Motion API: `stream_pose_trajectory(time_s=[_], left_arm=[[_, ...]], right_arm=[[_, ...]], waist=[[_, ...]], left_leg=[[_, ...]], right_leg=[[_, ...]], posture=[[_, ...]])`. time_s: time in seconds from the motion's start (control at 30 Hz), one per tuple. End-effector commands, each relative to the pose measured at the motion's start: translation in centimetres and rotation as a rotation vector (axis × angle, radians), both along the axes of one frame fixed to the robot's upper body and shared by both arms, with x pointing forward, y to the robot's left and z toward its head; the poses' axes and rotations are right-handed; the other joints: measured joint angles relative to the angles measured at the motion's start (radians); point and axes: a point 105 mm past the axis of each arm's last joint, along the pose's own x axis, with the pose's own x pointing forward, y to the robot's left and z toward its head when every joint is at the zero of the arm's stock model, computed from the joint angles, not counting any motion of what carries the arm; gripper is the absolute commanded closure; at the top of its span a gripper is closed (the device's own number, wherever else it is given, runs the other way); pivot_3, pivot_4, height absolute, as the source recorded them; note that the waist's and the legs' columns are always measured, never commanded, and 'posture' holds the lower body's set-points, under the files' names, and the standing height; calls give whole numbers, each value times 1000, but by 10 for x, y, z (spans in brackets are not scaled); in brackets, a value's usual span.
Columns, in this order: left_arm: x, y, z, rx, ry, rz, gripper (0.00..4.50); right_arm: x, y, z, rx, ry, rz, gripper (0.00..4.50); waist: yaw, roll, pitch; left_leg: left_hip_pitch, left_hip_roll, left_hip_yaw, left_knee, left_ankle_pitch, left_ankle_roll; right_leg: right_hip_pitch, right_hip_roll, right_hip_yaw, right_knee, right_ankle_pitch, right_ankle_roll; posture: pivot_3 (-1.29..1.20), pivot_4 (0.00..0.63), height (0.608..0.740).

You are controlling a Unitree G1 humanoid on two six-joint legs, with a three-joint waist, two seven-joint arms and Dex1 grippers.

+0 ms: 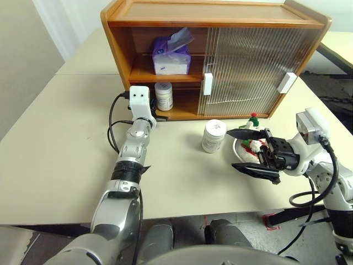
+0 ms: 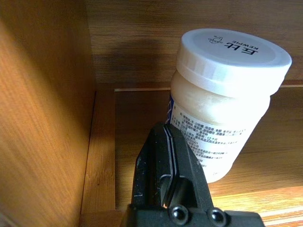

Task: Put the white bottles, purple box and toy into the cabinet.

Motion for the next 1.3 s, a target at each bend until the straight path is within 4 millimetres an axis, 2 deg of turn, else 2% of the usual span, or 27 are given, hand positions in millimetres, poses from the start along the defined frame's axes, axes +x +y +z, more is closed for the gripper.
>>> stream_pose_trajectory(time_s=[0.03, 0.47, 0.77, 0.93, 1.1, 1.3], left_arm=[[-2, -23, -2, 38, 4, -85, 4434], [-2, -28, -5, 124, 3, -125, 4434], [-3, -27, -2, 44, 3, -80, 4434], [-8, -22, -1, 35, 0, -62, 4434], [-3, -17, 3, 49, -8, -53, 4434], [0, -20, 3, 44, -3, -65, 4434]], right_arm=[[0, 2, 0, -7, -11, 7, 0], [1, 4, -2, -6, -10, 22, 0], [3, 4, -3, -7, -11, 26, 0], [3, 5, -5, -8, -9, 33, 0], [2, 7, -6, -7, -9, 44, 0], [1, 7, -6, -5, -10, 40, 0]], waist=[[2, 0, 0], [15, 0, 0], [20, 0, -1], [5, 0, -1], [-5, 0, -1], [-8, 0, -1]], left_leg=[[0, 0, 0, 0, 0, 0], [-2, 0, -1, 3, 0, 0], [0, 0, -1, 4, 0, 0], [4, 1, 0, 3, 1, -1], [9, 1, 0, 3, 1, -1], [9, 1, 0, 3, 1, -1]], right_leg=[[0, 0, 0, 0, 0, 0], [0, -1, 0, -2, 1, -1], [2, -1, 0, -2, 2, 0], [3, -1, 0, -2, 3, 2], [7, 0, 0, -2, 3, 2], [8, 0, 0, -2, 5, -1]], posture=[[-84, 10, 740], [-64, 11, 740], [-58, 11, 740], [-49, 12, 740], [-49, 11, 740], [-60, 9, 740]])
